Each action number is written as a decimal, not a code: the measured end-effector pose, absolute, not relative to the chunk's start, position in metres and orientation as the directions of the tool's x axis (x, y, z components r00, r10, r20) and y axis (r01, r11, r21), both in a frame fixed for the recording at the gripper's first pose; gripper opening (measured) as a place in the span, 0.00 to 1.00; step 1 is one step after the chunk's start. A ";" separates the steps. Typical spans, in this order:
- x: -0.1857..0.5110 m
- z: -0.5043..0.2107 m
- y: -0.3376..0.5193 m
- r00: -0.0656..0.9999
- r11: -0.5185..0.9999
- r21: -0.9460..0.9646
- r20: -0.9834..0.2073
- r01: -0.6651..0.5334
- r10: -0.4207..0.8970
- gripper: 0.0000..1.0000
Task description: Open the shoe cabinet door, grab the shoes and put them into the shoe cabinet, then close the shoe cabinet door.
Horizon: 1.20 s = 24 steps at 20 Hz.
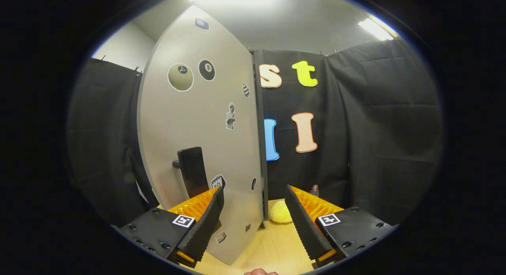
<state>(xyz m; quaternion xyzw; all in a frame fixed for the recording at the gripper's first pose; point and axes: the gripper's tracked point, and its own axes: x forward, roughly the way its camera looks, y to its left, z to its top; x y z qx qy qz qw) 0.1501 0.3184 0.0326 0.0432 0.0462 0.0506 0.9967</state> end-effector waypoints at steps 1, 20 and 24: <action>0.152 0.033 0.325 0.991 0.992 0.079 -0.086 -0.099 0.105 0.97; 0.172 0.050 0.389 0.983 0.984 0.038 -0.059 -0.172 0.174 0.97; 0.171 0.046 0.387 0.984 0.986 0.022 -0.068 -0.166 0.167 0.97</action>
